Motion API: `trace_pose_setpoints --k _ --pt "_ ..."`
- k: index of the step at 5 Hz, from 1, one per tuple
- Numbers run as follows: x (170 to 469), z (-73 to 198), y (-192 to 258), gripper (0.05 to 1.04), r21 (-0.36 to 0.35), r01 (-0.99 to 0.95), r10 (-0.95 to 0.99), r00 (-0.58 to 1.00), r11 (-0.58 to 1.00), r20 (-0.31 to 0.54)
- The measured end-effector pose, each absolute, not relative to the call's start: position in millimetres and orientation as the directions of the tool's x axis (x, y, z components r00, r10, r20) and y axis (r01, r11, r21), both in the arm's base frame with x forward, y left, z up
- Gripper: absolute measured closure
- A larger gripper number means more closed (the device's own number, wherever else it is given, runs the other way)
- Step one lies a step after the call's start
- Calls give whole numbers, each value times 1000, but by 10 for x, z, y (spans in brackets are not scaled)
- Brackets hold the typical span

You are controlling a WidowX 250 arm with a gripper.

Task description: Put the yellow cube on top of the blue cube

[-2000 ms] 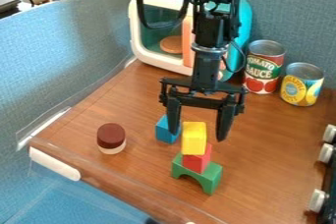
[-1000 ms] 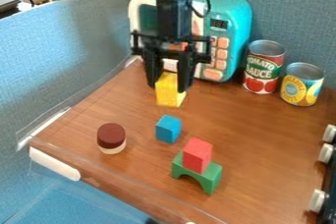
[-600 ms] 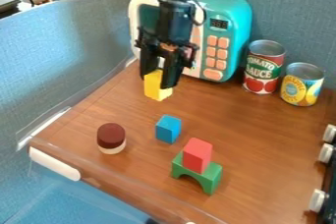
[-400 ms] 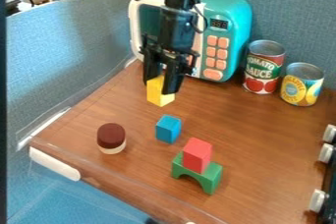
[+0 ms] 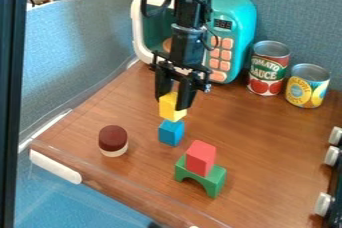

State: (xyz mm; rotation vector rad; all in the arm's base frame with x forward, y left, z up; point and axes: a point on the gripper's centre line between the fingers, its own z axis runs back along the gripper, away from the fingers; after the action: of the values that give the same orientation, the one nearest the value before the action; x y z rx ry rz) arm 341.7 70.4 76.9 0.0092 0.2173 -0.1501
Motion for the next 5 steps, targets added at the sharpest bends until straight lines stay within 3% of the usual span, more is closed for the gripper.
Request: trace_pose_setpoints --k 5 --pt "3448 551 757 525 -23 43 -47 979 999 -200"
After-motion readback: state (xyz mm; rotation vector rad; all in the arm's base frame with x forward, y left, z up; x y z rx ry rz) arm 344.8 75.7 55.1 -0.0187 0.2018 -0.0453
